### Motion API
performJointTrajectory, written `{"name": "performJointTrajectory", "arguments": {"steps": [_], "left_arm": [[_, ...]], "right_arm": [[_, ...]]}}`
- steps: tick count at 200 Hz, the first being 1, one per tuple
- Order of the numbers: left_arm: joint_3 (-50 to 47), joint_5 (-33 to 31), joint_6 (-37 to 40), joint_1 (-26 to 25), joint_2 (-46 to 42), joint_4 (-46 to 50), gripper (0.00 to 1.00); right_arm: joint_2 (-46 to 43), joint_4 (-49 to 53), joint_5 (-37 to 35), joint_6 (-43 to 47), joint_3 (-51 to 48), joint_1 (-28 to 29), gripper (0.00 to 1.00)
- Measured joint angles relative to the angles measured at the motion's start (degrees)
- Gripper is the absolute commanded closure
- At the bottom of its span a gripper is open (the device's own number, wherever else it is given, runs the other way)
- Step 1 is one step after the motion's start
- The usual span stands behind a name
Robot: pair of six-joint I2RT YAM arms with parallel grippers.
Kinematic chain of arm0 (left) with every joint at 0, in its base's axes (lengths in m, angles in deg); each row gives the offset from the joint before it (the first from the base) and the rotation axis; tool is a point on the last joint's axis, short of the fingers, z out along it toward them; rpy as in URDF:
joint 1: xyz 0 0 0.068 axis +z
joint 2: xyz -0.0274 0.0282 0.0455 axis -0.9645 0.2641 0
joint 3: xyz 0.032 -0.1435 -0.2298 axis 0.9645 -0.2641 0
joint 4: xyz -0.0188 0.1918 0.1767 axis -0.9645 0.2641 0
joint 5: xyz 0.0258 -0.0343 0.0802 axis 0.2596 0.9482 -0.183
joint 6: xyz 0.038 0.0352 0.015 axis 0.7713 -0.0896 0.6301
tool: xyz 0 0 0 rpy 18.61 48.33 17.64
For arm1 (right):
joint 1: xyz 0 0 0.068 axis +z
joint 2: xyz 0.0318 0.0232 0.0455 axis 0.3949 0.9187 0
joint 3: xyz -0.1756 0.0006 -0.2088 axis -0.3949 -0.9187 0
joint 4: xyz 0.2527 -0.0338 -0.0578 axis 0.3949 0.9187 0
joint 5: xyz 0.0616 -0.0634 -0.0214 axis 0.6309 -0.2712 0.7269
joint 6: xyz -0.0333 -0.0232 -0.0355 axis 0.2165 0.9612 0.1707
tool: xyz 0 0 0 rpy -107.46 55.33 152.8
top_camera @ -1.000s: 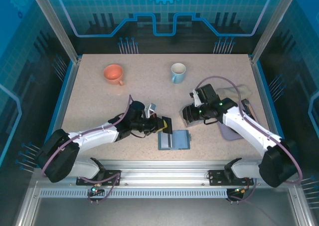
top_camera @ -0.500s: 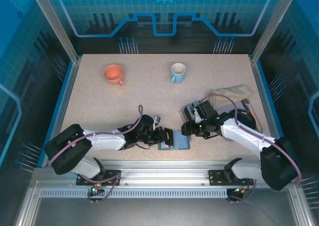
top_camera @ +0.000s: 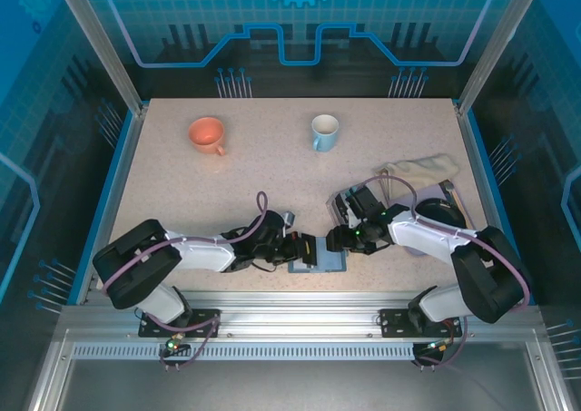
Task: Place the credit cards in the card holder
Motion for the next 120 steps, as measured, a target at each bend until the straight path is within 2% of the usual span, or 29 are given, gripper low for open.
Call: {"name": "performJointTrajectory", "arguments": {"steps": [72,120], "left_arm": [[0.0,0.0,-0.7,-0.9,4.2,-5.9,1.00],[0.0,0.3,-3.3,-1.0,6.4,-9.6,1.00]], "right_arm": [[1.7,-0.6,-2.4,0.1,-0.9,0.0,0.68],[1.9,-0.5,-2.5,-0.1,-0.9,0.0,0.72]]}}
